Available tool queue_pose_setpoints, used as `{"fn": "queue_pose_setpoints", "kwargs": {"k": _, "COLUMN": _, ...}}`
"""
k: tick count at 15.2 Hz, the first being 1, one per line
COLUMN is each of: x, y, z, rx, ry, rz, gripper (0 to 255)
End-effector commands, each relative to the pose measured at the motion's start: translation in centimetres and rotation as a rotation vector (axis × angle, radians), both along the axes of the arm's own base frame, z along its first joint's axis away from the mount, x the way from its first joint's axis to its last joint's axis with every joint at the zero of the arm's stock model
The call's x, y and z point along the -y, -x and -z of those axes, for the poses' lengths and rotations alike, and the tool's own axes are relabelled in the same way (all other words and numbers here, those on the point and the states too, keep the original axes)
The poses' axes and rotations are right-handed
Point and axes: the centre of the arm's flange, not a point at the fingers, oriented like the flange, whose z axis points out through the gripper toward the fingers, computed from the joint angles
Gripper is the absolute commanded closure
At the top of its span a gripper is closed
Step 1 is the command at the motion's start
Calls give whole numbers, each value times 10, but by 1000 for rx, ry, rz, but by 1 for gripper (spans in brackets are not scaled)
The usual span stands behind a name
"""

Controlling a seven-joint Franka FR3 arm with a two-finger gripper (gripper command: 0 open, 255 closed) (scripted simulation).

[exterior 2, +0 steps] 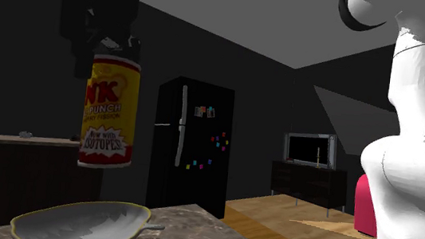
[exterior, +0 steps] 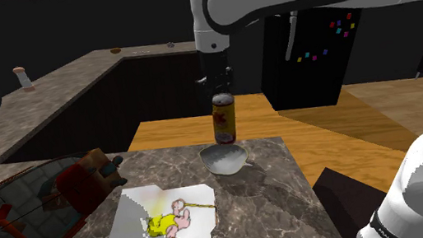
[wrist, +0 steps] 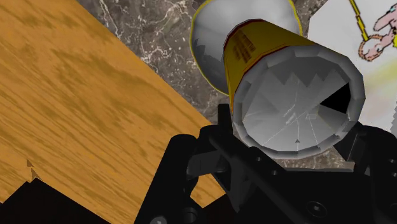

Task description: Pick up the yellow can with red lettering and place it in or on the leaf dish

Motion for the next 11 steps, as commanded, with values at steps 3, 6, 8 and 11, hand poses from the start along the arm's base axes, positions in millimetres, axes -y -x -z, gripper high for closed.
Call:
{"fn": "queue_pose_setpoints", "kwargs": {"k": 3, "x": 1, "y": 1, "z": 21, "rx": 1, "ry": 0, "rz": 0, "gripper": 255}}
{"fn": "queue_pose_setpoints", "kwargs": {"k": 6, "x": 1, "y": 1, "z": 37, "rx": 1, "ry": 0, "rz": 0, "gripper": 255}}
{"fn": "queue_pose_setpoints", "kwargs": {"k": 8, "x": 1, "y": 1, "z": 48, "rx": 1, "ry": 0, "rz": 0, "gripper": 255}}
{"fn": "queue_pose_setpoints", "kwargs": {"k": 11, "x": 1, "y": 1, "z": 63, "rx": 1, "ry": 0, "rz": 0, "gripper": 255}}
